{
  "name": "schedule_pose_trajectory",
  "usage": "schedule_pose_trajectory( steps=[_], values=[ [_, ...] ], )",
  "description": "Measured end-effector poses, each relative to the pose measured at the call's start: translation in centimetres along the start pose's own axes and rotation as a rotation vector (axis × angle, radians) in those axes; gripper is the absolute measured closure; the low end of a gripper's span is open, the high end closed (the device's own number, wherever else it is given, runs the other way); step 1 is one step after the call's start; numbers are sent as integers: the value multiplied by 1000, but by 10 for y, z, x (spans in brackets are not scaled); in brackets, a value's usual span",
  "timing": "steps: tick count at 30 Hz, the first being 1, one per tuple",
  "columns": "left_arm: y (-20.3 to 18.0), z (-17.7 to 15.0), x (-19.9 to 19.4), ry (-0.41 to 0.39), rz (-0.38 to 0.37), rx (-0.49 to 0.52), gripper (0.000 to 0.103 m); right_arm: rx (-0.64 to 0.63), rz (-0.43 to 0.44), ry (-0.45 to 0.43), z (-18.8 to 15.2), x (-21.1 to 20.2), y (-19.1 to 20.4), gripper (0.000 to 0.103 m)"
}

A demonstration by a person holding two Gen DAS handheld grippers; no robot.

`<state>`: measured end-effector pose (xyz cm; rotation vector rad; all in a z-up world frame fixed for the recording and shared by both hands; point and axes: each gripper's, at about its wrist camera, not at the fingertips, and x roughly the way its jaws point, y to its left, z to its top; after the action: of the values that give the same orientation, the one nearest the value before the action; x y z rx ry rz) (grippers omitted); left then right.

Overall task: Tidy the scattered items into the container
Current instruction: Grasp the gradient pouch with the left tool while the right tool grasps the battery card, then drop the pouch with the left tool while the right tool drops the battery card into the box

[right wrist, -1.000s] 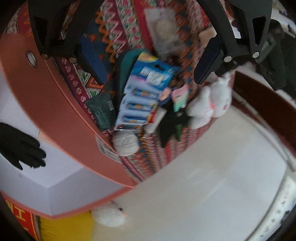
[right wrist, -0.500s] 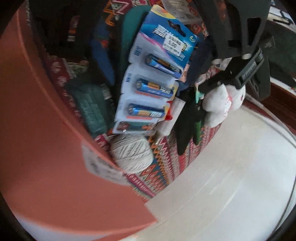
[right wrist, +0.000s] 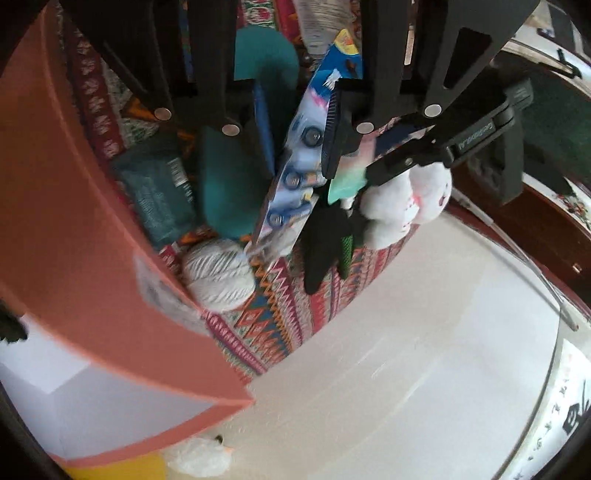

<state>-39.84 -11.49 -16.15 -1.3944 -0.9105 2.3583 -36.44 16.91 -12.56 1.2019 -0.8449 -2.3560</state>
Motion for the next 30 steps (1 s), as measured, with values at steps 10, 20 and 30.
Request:
schedule_pose_trajectory(
  steps=[10,20,30],
  values=[
    [-18,-5,17,17,31,105,36,-36,54,29,-3,17,5,74],
    [-36,-19,-40,-51,-7,115,39,-52,148,9,-9,-18,23,87],
    [-58,-58,-119,-115,8,167,38,-112,186,-13,-38,-74,47,88]
  ],
)
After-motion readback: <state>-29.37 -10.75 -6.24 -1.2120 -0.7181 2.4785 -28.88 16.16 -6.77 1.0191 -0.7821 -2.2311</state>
